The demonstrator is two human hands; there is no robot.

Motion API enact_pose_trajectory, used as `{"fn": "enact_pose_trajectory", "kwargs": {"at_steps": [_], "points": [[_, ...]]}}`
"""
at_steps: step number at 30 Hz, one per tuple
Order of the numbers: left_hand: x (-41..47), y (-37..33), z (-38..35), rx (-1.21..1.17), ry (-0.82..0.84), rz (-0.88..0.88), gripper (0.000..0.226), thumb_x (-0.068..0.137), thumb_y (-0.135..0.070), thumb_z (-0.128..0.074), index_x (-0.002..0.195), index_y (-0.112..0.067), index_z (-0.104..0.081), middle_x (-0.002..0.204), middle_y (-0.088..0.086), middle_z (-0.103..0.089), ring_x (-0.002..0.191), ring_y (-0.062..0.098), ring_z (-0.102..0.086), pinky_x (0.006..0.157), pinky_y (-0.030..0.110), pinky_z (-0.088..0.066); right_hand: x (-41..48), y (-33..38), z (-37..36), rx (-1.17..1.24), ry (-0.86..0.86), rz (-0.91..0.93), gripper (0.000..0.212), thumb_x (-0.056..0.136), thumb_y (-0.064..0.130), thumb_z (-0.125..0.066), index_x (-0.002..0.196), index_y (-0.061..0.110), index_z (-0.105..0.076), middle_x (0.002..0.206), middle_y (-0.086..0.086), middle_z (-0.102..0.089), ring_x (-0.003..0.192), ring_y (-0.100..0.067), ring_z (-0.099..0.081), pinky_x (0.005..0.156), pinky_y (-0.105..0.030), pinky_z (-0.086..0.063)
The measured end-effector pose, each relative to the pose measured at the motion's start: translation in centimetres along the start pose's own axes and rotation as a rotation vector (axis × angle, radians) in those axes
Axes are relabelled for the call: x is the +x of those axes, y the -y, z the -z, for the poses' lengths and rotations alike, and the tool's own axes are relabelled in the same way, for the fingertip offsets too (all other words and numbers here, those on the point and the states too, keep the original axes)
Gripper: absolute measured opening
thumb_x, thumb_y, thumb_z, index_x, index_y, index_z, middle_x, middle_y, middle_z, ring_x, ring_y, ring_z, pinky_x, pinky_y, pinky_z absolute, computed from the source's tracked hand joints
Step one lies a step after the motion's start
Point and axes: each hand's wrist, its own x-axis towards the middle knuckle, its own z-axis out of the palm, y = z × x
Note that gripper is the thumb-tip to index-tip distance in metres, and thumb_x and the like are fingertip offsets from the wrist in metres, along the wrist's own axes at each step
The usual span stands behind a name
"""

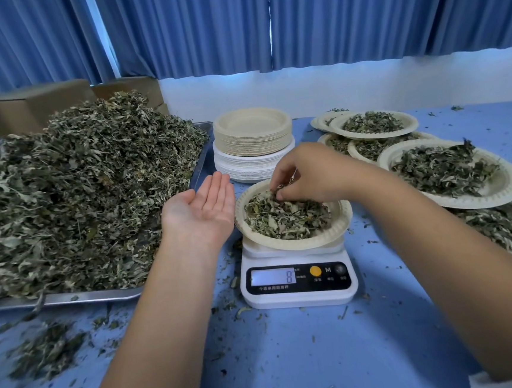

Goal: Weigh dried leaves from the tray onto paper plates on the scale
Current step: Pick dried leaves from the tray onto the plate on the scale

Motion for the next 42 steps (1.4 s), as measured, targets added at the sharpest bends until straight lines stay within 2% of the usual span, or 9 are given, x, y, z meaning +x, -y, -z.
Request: {"fn": "enact_pose_trajectory", "kwargs": {"at_steps": [5,8,11,18,22,26,32,37,42], "points": [[0.0,0.0,0.0,-0.004,-0.007,0.002,0.038,0.102,-0.018,-0.032,0.097,0.008,-0.059,0.091,0.019,-0.068,0.086,0.030,-0.065,0.070,0.038,-0.054,-0.3,0.1,1.7,0.094,-0.146,0.020,0.008,0.081,0.017,-0.074,0.085,0.024,-0.075,0.076,0.016,-0.068,0.061,0.013,-0.054,0.059,-0.005,-0.042],[0.0,0.0,0.1,-0.003,-0.009,0.003,0.038,0.102,-0.018,-0.031,0.096,0.008,-0.059,0.090,0.019,-0.068,0.085,0.030,-0.066,0.070,0.039,-0.054,-0.5,0.4,2.0,0.124,-0.175,0.025,0.008,0.079,0.019,-0.075,0.081,0.027,-0.073,0.080,0.009,-0.070,0.067,0.003,-0.057,0.072,-0.018,-0.047],[0.0,-0.1,0.1,-0.001,-0.010,0.001,0.038,0.102,-0.018,-0.031,0.097,0.008,-0.059,0.090,0.019,-0.068,0.084,0.030,-0.066,0.069,0.038,-0.054,-0.6,0.6,2.1,0.139,-0.195,0.034,0.008,0.079,0.019,-0.075,0.081,0.026,-0.072,0.084,0.002,-0.072,0.071,-0.004,-0.058,0.076,-0.026,-0.050],[-0.1,0.0,0.1,0.004,-0.012,-0.002,0.038,0.102,-0.018,-0.031,0.099,0.007,-0.059,0.093,0.018,-0.068,0.087,0.030,-0.065,0.072,0.038,-0.054,-1.0,1.2,2.6,0.201,-0.232,0.027,0.006,0.081,0.017,-0.074,0.086,0.019,-0.074,0.088,-0.002,-0.073,0.073,-0.008,-0.061,0.075,-0.026,-0.051],[-0.1,0.0,0.0,0.005,-0.013,-0.002,0.038,0.102,-0.018,-0.031,0.098,0.007,-0.059,0.092,0.018,-0.068,0.087,0.030,-0.065,0.072,0.038,-0.054,-1.3,1.6,3.1,0.245,-0.263,0.032,0.008,0.082,0.014,-0.073,0.090,0.013,-0.075,0.089,-0.006,-0.073,0.083,-0.020,-0.067,0.080,-0.031,-0.053],[-0.1,0.0,0.0,0.004,-0.014,-0.003,0.038,0.102,-0.018,-0.030,0.097,0.007,-0.058,0.091,0.018,-0.067,0.086,0.029,-0.065,0.071,0.038,-0.053,-1.3,1.7,3.3,0.260,-0.280,0.036,0.009,0.082,0.015,-0.072,0.090,0.013,-0.075,0.088,-0.002,-0.073,0.083,-0.017,-0.067,0.076,-0.023,-0.051],[-0.1,0.0,0.0,0.006,-0.016,-0.006,0.039,0.102,-0.018,-0.030,0.097,0.008,-0.059,0.091,0.018,-0.067,0.086,0.029,-0.065,0.073,0.038,-0.053,-1.2,1.6,2.8,0.209,-0.234,0.025,0.007,0.082,0.016,-0.073,0.088,0.016,-0.074,0.089,-0.004,-0.073,0.074,-0.012,-0.062,0.070,-0.022,-0.048],[-0.1,0.0,-0.1,0.010,-0.015,-0.004,0.039,0.102,-0.019,-0.029,0.098,0.007,-0.058,0.093,0.018,-0.067,0.087,0.029,-0.065,0.075,0.037,-0.053,-1.2,1.4,2.8,0.244,-0.252,0.020,0.005,0.082,0.015,-0.073,0.086,0.017,-0.073,0.087,-0.002,-0.073,0.072,-0.007,-0.063,0.074,-0.024,-0.051],[-0.1,0.0,0.0,0.012,-0.019,-0.002,0.039,0.102,-0.019,-0.030,0.099,0.007,-0.059,0.092,0.018,-0.068,0.086,0.029,-0.065,0.071,0.038,-0.054,-0.6,1.5,1.7,0.249,-0.258,0.028,0.005,0.081,0.016,-0.074,0.082,0.021,-0.072,0.073,0.012,-0.065,0.055,0.012,-0.052,0.059,-0.006,-0.039]]}}
